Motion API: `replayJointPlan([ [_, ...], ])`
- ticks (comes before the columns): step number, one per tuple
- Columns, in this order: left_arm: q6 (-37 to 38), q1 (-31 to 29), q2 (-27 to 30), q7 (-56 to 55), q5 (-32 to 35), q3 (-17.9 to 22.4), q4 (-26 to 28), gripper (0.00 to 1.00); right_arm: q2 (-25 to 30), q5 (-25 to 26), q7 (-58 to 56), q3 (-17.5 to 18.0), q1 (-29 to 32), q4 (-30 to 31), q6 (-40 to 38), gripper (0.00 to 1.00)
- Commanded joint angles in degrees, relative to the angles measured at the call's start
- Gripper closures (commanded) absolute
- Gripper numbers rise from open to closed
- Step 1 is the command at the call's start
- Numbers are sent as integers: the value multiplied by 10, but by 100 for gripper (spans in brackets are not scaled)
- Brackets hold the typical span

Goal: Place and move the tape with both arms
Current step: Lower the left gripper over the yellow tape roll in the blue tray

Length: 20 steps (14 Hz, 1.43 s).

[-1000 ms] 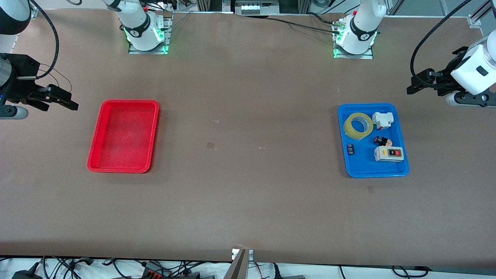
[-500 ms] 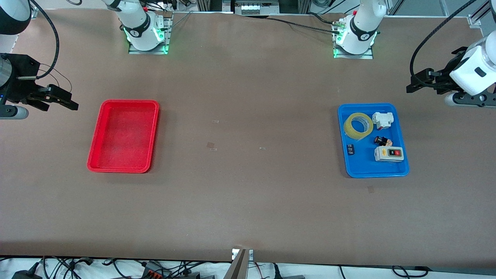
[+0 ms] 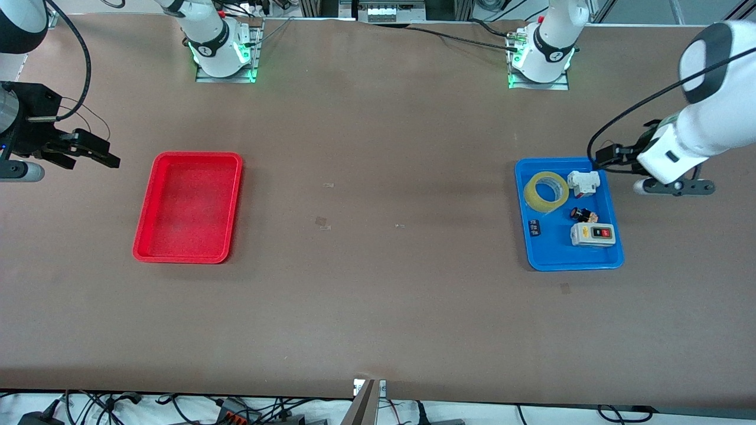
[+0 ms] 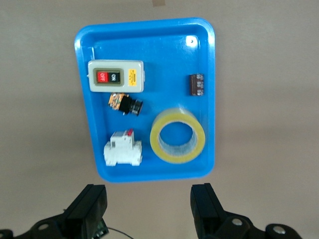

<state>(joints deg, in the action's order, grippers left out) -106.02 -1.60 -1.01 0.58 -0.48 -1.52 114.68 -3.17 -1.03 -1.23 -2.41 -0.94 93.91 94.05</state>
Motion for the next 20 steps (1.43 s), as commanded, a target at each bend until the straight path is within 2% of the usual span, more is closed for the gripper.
replayJointPlan([
  [1, -115, -7, 15, 2, 12, -4, 103, 0, 9, 7, -8, 1, -1, 6, 0, 0],
  [3, -192, -8, 5, 2, 12, -4, 154, 0, 9, 7, -8, 1, -1, 6, 0, 0],
  [7, -256, -13, -79, -4, 12, -5, 158, 0, 8, 7, -8, 1, -1, 6, 0, 0],
  [13, -261, -13, -137, -30, 10, -5, 156, 0, 8, 7, -9, 1, -1, 6, -1, 0],
  [16, -258, -10, -144, -51, 10, -5, 156, 3, 7, 7, -9, 1, -1, 6, -1, 0],
  [17, -257, -9, -149, -58, 10, -5, 156, 17, 5, 7, -9, 1, -1, 6, -1, 0],
  [18, -256, -9, -155, -64, 10, -5, 156, 38, 4, 7, -9, 1, -1, 6, -1, 0],
  [20, -255, -10, -160, -64, 10, -5, 155, 70, 4, 7, -9, 1, -1, 6, 0, 0],
])
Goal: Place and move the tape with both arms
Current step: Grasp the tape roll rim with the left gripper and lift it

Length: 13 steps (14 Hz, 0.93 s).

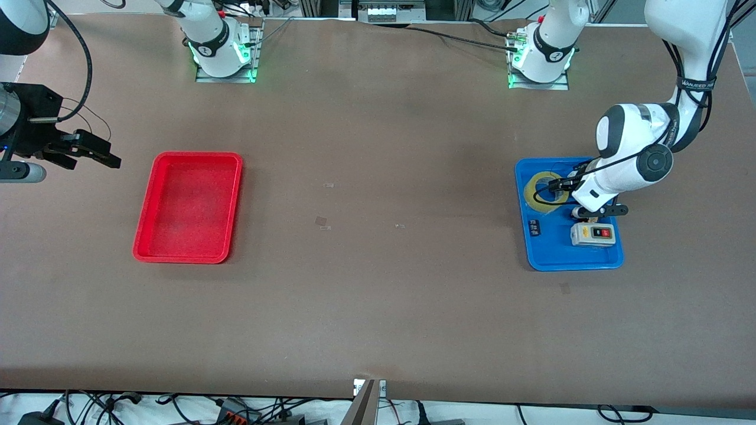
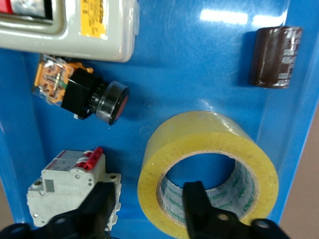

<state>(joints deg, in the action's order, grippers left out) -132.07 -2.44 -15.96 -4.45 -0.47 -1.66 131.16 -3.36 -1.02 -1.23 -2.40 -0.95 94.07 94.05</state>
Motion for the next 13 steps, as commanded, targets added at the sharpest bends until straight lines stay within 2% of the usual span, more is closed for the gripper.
replayJointPlan([
  [1, 7, -3, -11, -14, 10, -4, -11, 83, 5, 7, -9, 1, -1, 4, -1, 0],
  [2, 9, -3, -11, -13, 10, -4, -13, 96, 5, 7, -9, 1, -1, 4, -1, 0],
  [3, 22, -3, -10, -13, 10, -4, -20, 100, 5, 7, -9, 1, -1, 4, 0, 0],
  [4, 54, -3, -10, -13, 10, -4, -43, 100, 4, 7, -9, 1, -1, 4, -1, 0],
  [7, 233, 6, -14, -9, 5, -4, -173, 100, 4, 7, -9, 1, -1, 4, -1, 0],
  [8, 269, 9, -18, -13, 0, -5, -204, 100, 4, 7, -8, 1, -1, 4, 0, 0],
  [9, 291, 17, -25, -20, -13, -9, -229, 100, 4, 7, -7, 1, -1, 4, 0, 0],
  [11, 313, 49, -25, -82, -79, -12, -252, 100, 4, 5, -6, 1, 1, 3, 0, 0],
  [13, 312, 109, -43, -177, -134, -12, -275, 100, 4, 4, -6, 1, 1, 3, 0, 0],
])
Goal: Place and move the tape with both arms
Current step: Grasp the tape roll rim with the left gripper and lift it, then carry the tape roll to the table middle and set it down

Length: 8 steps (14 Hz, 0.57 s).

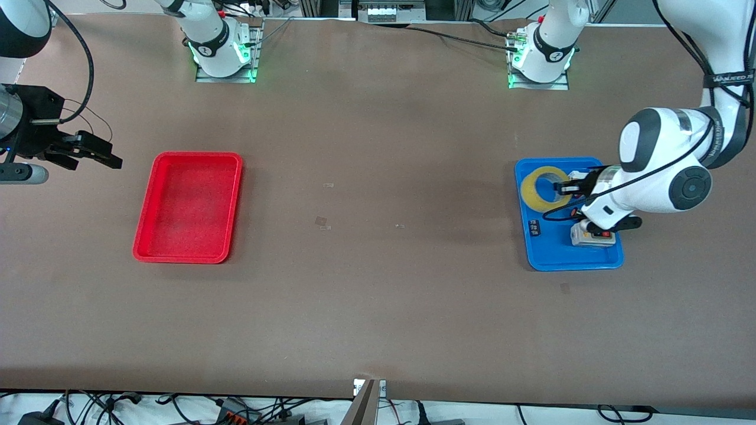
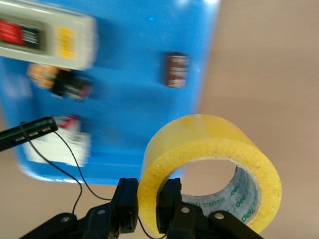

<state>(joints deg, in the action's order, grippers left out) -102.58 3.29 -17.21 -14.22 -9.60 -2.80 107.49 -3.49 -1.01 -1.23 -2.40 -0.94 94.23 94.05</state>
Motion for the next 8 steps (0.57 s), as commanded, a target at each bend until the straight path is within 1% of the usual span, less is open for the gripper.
replayJointPlan([
  [1, 17, 79, -46, -128, -57, -1, -54, 100, 5, 3, -6, 1, 0, 2, 0, 0],
  [3, 10, 150, -69, -240, -97, -1, -89, 100, 10, 1, -9, -1, 3, 2, -6, 0],
  [4, 3, 172, -87, -279, -119, -1, -116, 100, 10, 1, -9, -2, 3, 2, -4, 0],
  [6, -23, 238, -148, -386, -158, -1, -187, 100, 7, 6, -9, 2, -1, 2, 0, 0],
  [8, -76, 289, -213, -478, -162, -1, -241, 99, 9, 4, -9, 1, 1, 2, -1, 0],
])
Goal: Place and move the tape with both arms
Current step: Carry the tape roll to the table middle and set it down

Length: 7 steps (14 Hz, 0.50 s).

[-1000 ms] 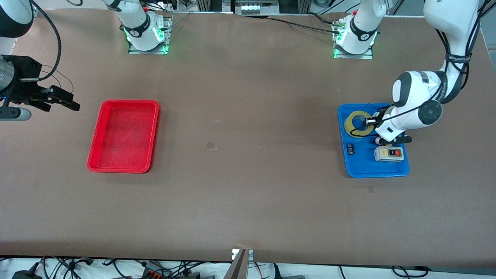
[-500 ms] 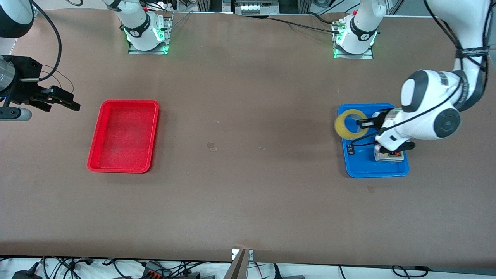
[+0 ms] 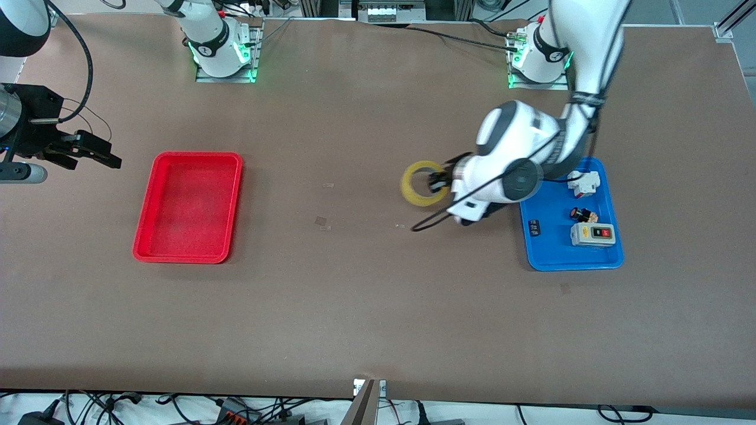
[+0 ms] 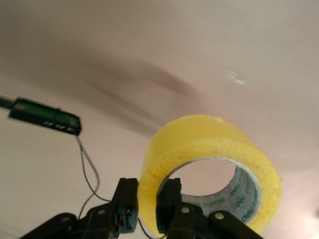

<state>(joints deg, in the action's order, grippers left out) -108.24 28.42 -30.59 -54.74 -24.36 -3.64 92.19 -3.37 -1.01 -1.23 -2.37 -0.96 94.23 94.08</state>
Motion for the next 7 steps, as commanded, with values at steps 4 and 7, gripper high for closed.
replayJointPlan([
  [4, -154, 130, -148, -154, -9, 8, -110, 94, 4, 6, -9, 2, -1, 3, 0, 0],
  [7, -155, 130, -151, -153, -7, 8, -110, 39, -4, 7, -11, 3, -3, 3, -6, 0],
])
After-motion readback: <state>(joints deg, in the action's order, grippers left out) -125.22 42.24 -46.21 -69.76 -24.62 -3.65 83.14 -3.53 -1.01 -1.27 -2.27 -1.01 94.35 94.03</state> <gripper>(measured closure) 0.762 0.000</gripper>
